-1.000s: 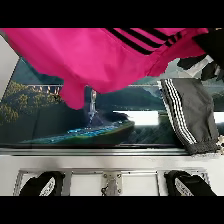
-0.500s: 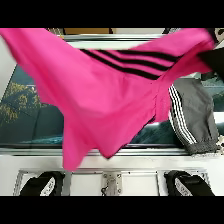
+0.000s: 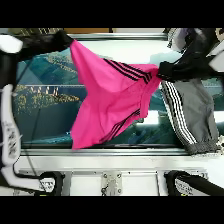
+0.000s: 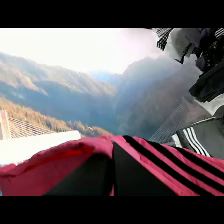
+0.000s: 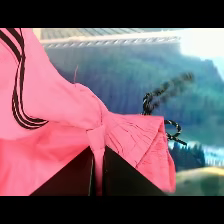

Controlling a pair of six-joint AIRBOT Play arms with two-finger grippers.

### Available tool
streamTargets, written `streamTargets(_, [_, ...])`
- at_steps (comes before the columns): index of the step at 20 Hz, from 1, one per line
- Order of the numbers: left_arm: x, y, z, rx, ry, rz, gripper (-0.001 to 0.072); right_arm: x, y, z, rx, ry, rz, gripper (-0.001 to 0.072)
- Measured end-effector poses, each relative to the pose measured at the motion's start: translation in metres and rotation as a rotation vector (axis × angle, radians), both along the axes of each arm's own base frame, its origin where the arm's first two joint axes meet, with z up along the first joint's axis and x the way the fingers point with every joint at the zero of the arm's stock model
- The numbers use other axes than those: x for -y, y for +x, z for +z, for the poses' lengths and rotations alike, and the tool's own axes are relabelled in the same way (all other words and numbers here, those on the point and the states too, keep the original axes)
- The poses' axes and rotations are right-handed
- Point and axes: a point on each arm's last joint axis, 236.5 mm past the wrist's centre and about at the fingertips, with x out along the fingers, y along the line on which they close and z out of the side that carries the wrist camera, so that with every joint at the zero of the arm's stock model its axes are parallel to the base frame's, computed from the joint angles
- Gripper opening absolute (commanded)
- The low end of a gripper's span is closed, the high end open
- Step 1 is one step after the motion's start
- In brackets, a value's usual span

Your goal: Fold the clothes and pants, and hang the long-sleeved shirts on hangers.

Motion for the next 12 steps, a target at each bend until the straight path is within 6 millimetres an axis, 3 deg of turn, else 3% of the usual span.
streamTargets(1, [0.004,0.012,-0.013,-0.016,-0.001,-0.008,0.0707,0.003,0.016,-0.012,0.006,-0.001,-0.024,0.0477])
streamTargets(2, [0.007,0.021,-0.024,-0.035,-0.008,-0.009,0.0708,0.007,0.031,-0.021,0.023,0.000,-0.048,0.0630])
streamTargets(4, [0.002,0.030,-0.039,-0.073,-0.017,-0.003,0.0668,0.017,0.055,-0.028,0.071,0.001,-0.093,0.0636])
streamTargets(7, [-0.031,0.025,-0.050,-0.132,-0.012,0.037,0.0668,0.039,0.072,-0.015,0.159,-0.020,-0.130,0.0636])
streamTargets(10, [-0.076,-0.012,-0.073,-0.260,0.047,0.078,0.0668,0.055,0.060,0.010,0.211,-0.060,-0.117,0.0621])
streamTargets(12, [-0.102,-0.053,-0.106,-0.388,0.105,0.120,0.0668,0.056,0.040,0.019,0.205,-0.089,-0.076,0.0621])
